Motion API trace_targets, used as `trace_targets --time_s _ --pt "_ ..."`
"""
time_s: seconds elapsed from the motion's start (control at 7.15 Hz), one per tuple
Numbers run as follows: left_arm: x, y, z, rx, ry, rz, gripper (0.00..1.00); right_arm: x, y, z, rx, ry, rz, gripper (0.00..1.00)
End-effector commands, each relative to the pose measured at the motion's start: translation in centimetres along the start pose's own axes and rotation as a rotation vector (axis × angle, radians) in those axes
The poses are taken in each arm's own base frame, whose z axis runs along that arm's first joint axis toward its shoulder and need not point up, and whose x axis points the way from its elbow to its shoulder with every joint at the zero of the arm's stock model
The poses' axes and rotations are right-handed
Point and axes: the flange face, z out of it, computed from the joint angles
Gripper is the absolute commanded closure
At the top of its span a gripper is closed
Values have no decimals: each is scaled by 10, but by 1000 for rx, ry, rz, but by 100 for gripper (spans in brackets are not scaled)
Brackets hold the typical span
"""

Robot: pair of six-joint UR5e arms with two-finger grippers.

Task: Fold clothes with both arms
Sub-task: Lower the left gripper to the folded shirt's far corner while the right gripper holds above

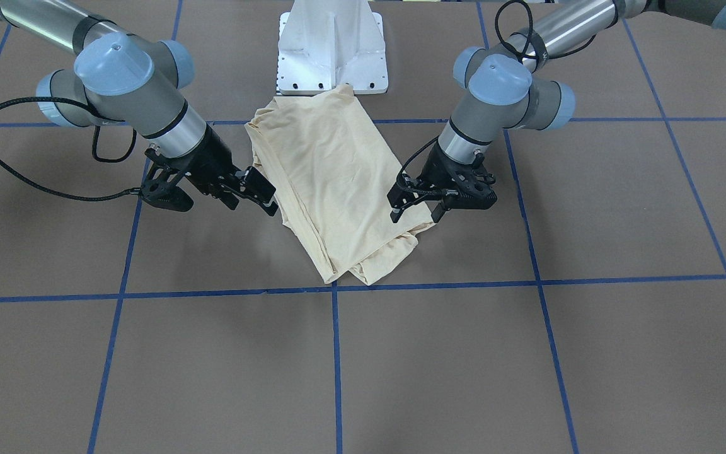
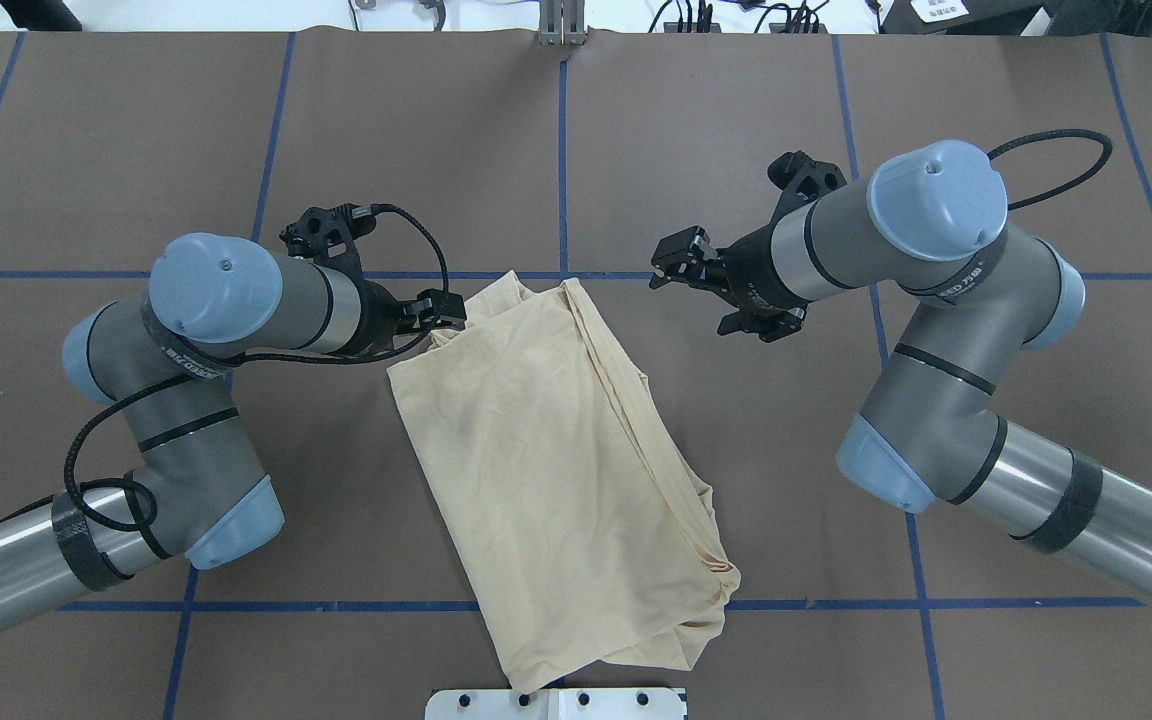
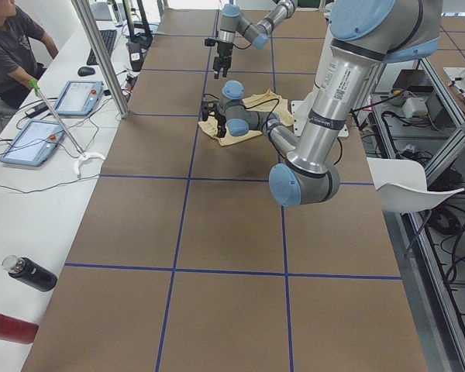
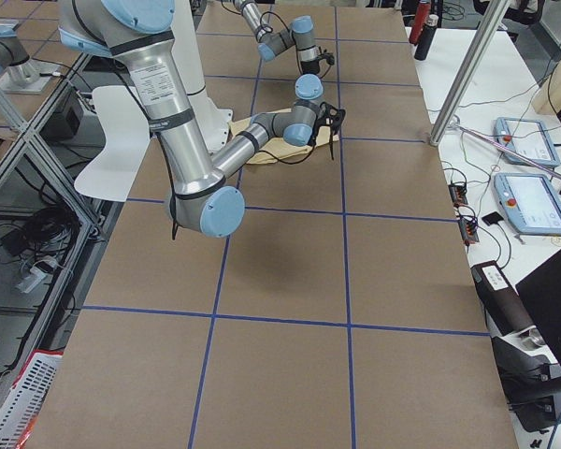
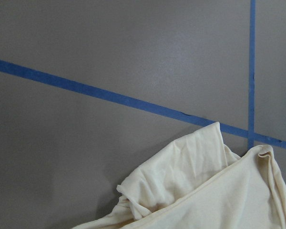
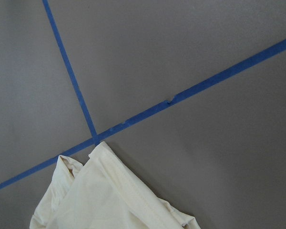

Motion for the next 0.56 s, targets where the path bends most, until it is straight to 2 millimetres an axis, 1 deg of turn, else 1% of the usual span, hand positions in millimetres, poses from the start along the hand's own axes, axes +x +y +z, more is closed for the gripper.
trace_targets --time_s 0.0,0.42 --pt "-17 2 5 -8 -25 9 3 -1 -5 -3 16 -3 -1 0" --pt "-17 1 2 -3 -23 3 1 -3 -3 -3 13 -6 -2 0"
